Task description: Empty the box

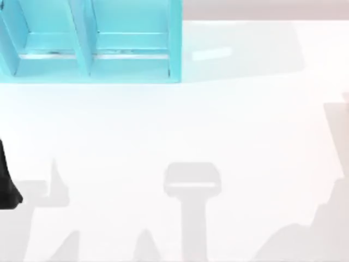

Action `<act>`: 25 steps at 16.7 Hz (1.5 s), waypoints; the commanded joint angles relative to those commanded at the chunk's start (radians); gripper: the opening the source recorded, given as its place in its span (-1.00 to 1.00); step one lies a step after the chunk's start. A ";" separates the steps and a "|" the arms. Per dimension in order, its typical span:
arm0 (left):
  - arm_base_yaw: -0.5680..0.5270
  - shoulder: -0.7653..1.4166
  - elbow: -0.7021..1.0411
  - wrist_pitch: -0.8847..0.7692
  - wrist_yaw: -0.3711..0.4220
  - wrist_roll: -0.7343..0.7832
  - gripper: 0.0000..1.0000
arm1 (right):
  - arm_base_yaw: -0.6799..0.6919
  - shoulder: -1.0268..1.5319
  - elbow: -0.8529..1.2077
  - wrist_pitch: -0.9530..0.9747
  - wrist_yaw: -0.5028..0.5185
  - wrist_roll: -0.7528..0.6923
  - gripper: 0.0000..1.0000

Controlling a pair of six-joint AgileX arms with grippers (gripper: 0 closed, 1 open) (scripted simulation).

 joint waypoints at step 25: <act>0.000 0.000 0.000 0.000 0.000 0.000 1.00 | 0.003 0.114 -0.188 0.302 0.000 0.004 -0.66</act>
